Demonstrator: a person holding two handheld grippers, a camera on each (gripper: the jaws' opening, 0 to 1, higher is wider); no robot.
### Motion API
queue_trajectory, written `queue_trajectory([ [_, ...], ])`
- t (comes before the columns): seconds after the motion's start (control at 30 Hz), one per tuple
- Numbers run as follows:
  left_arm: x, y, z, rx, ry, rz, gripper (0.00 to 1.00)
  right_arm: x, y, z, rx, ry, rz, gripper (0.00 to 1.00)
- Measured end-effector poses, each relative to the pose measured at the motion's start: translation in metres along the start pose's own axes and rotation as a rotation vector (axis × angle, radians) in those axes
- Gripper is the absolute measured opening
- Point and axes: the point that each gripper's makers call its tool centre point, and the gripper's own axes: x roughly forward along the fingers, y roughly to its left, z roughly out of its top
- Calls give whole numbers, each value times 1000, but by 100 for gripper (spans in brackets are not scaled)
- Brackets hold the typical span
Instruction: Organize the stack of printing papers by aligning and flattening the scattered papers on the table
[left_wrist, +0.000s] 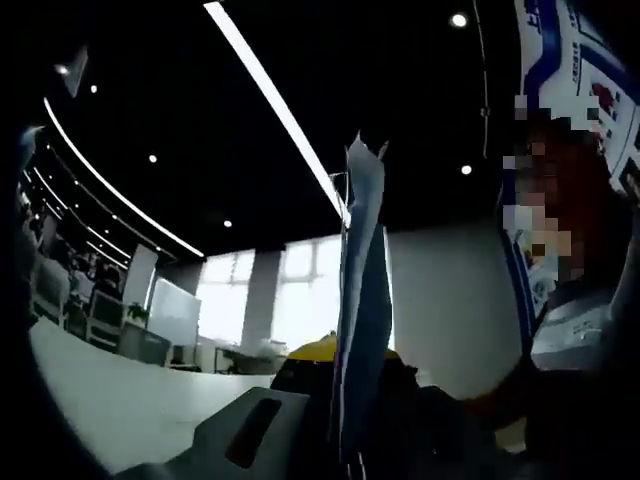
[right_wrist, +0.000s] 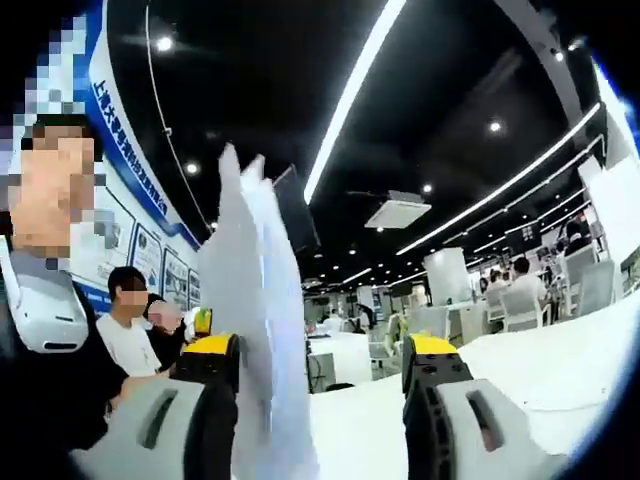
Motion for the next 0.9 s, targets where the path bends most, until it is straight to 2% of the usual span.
queue_trajectory([
  [0.03, 0, 0, -2, -13, 4, 0, 5, 2, 6, -2, -4, 12, 24, 57],
  [0.07, 1, 0, -5, -20, 9, 3, 5, 3, 11, -7, -22, 44, 39, 46],
  [0.13, 1, 5, -13, -9, 39, 36, 5, 1, 23, -17, -68, 107, 75, 9],
  [0.2, 0, 12, -18, 21, 56, 77, 5, 1, 24, -17, -59, 101, 55, 1],
  [0.23, 0, 14, -21, 22, 67, 86, 6, 0, 23, -20, -84, 116, 41, 0],
  [0.33, -1, 23, -34, 44, 104, 122, 6, -6, 9, -36, -150, 200, -58, 0],
  [0.43, -3, 40, -49, 133, 175, 205, 6, -10, -2, -44, -258, 278, -156, 0],
  [0.5, -6, 53, -59, 201, 219, 266, 6, -11, -6, -49, -270, 323, -208, 0],
  [0.57, -6, 56, -66, 191, 213, 277, 6, -10, -8, -52, -254, 337, -227, 0],
  [0.63, -11, 71, -76, 157, 216, 344, 6, -14, -21, -55, -261, 350, -305, 0],
  [0.77, -19, 93, -93, 152, 251, 446, 6, -13, -22, -62, -286, 349, -329, 0],
  [0.8, -20, 96, -97, 154, 264, 455, 6, -13, -22, -64, -293, 350, -331, 0],
  [0.83, -23, 101, -104, 169, 297, 482, 6, -14, -24, -67, -309, 359, -343, 0],
  [0.9, -24, 101, -113, 187, 328, 478, 6, -16, -25, -76, -291, 374, -342, 0],
])
